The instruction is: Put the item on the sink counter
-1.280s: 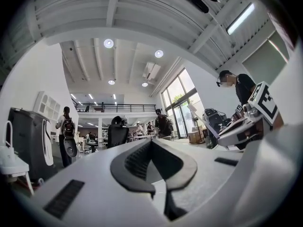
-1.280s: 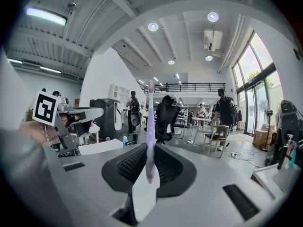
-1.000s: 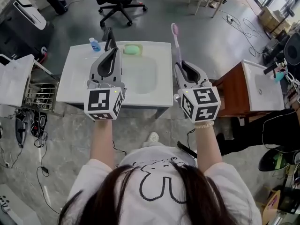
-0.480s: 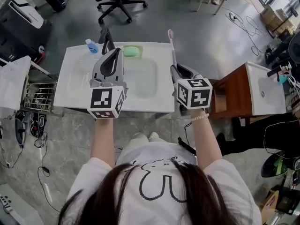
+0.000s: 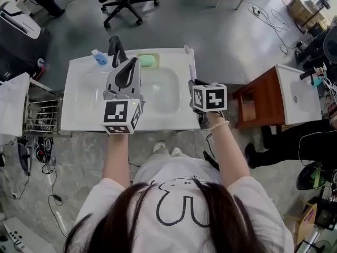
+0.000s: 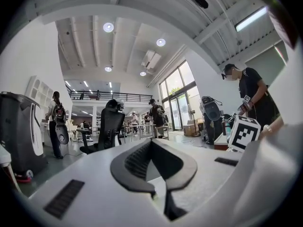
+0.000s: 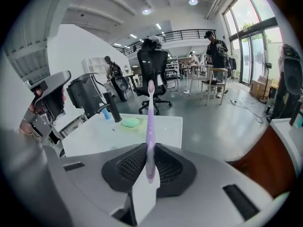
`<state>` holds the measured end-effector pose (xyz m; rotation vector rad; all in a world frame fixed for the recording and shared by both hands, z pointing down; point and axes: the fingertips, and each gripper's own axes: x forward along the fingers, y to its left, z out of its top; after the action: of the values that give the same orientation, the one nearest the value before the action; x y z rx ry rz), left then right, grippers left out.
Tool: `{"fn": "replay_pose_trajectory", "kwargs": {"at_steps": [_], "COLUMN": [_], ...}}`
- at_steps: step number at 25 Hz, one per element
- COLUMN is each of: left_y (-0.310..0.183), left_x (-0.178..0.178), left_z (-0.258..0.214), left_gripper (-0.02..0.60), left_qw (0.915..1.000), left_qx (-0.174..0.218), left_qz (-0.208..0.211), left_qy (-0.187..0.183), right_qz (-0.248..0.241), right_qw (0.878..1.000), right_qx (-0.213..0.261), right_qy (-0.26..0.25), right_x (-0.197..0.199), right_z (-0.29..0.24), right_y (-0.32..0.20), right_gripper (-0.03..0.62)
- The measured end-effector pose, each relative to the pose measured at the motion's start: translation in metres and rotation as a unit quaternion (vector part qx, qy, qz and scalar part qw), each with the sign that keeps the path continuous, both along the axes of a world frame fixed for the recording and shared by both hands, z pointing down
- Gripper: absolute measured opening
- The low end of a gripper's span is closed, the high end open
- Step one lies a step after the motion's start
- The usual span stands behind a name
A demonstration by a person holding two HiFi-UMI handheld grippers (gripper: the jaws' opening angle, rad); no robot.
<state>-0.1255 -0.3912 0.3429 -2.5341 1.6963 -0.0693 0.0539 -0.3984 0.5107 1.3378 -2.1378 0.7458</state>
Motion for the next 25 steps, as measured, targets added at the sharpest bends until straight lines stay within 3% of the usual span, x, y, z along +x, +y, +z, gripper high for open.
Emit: {"fn": "replay_pose_trajectory", "kwargs": {"at_steps": [7, 14, 25], "left_y": [-0.015, -0.024, -0.038], "left_x": [0.002, 0.001, 0.000], "left_z": [0.018, 0.028, 0.041], "left_gripper": [0.009, 0.009, 0.009], "left_qw": [0.9996, 0.9990, 0.9983], "left_qx": [-0.023, -0.038, -0.052], "left_qz": [0.018, 0.024, 0.027], "left_qy": [-0.002, -0.003, -0.003], "right_qz": [0.029, 0.053, 0.058], "right_qw": [0.998, 0.987, 0.970], "right_qx": [-0.062, -0.148, -0.219], "right_qy": [0.007, 0.039, 0.083], "right_x": [0.001, 0.003, 0.007], "right_z": [0.043, 0.081, 0.114], "right_y": [-0.009, -0.008, -0.001], "right_gripper": [0.074, 0.075, 0.075]}}
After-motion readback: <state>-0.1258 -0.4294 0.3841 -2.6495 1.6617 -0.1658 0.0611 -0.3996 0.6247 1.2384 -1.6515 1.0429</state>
